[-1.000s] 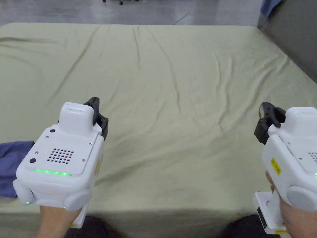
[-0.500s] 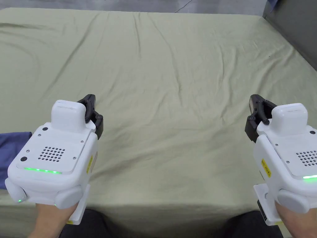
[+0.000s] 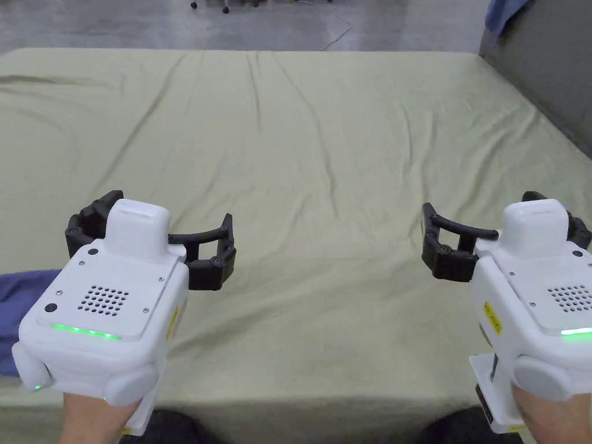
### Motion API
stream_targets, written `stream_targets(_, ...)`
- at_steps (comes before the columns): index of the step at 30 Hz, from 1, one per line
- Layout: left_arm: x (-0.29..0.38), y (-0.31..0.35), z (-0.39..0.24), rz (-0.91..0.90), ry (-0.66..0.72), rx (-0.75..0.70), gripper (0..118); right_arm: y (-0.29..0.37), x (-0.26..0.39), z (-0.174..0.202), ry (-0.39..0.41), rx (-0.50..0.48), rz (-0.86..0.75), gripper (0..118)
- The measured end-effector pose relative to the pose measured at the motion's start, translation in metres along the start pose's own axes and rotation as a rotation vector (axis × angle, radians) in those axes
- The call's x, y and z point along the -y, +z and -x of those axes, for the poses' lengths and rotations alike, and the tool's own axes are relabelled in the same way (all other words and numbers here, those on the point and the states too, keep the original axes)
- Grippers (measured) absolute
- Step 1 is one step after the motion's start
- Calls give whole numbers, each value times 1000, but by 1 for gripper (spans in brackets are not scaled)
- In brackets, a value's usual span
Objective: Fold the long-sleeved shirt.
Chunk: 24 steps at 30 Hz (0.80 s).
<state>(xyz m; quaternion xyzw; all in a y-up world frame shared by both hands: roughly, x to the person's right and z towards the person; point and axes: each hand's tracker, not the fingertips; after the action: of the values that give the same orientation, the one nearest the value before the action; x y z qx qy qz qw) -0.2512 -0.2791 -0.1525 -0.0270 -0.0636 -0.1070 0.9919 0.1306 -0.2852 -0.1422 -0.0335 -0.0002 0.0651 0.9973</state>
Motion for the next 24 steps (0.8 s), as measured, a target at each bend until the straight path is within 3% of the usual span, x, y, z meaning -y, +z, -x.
stream_targets(8, 17, 0, 3, -2, 44, -26, 118, 0, 18, -6, 9, -5, -1, 112)
stream_targets(14, 23, -2, 7, -4, 90, -16, 118, -4, 21, -13, -60, 5, 17, 112)
stream_targets(24, 34, -6, 6, -14, 14, -49, 118, 2, 20, -3, 17, -8, -20, 112)
